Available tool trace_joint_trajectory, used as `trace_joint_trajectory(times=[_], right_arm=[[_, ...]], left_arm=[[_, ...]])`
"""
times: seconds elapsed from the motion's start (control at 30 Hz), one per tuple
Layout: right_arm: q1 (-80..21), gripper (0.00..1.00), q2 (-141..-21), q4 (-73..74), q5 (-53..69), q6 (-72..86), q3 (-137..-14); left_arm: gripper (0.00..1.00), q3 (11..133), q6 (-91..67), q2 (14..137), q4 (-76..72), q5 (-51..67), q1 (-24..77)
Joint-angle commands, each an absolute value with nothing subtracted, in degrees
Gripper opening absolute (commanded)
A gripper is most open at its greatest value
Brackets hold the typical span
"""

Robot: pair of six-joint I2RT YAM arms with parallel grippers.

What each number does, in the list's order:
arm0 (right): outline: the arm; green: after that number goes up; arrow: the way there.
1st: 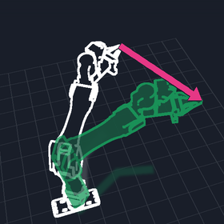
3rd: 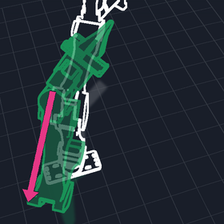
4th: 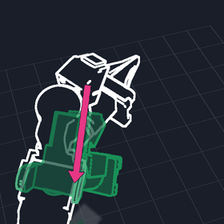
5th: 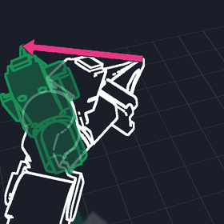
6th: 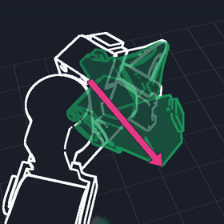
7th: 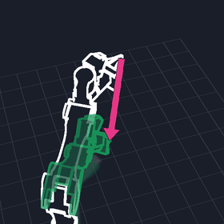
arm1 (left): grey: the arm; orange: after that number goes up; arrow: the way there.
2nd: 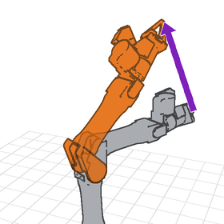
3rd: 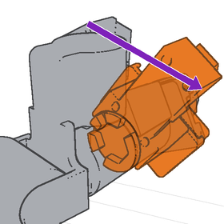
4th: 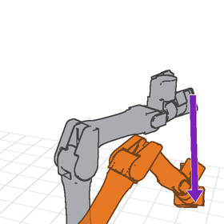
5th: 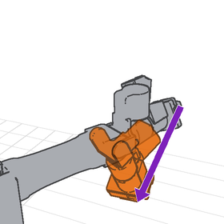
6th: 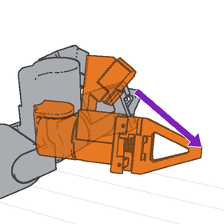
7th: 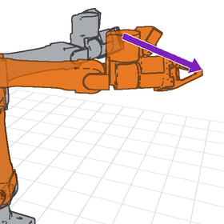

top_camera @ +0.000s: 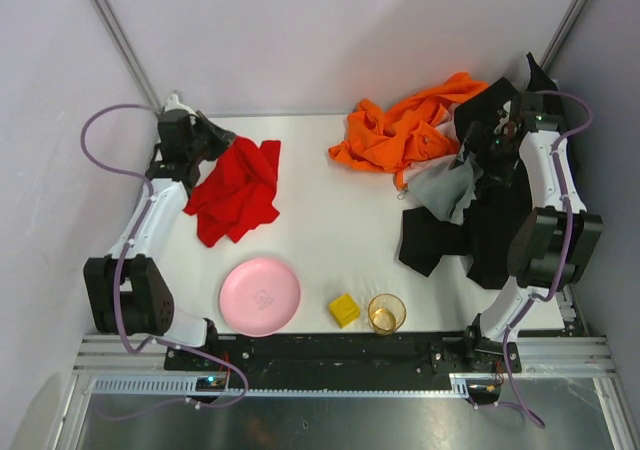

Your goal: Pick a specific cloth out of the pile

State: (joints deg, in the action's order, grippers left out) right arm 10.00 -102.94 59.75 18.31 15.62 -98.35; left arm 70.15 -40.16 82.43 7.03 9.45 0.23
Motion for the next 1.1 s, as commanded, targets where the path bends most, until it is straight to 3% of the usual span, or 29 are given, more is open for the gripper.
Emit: trace_joint_trajectory(times=[0.0,0.13,0.2,0.43,0.5,1.07], right_arm=[[7.6,0.99,-95.5,60.1,8.9,14.9,-94.0],[6.1,0.99,-90.6,59.1,6.4,16.0,-91.4],[5.3,0.99,-87.7,58.7,5.6,16.4,-91.2],[3.1,0.99,-82.7,55.8,6.7,17.5,-91.9],[2.4,0.99,-81.7,54.1,8.0,17.9,-91.8],[-1.0,0.99,-75.2,33.6,15.5,19.7,-85.6]], left_arm=[[0.01,66.5,-39.7,85.1,6.0,10.6,0.2],[0.01,64.7,-38.3,89.1,8.6,10.6,0.2],[0.06,64.1,-37.9,90.3,9.4,11.2,0.2],[0.83,64.6,-36.0,88.5,10.9,13.1,0.2],[0.95,64.9,-35.2,87.1,11.1,14.1,0.2],[1.0,59.4,-25.1,67.8,13.7,2.3,0.2]])
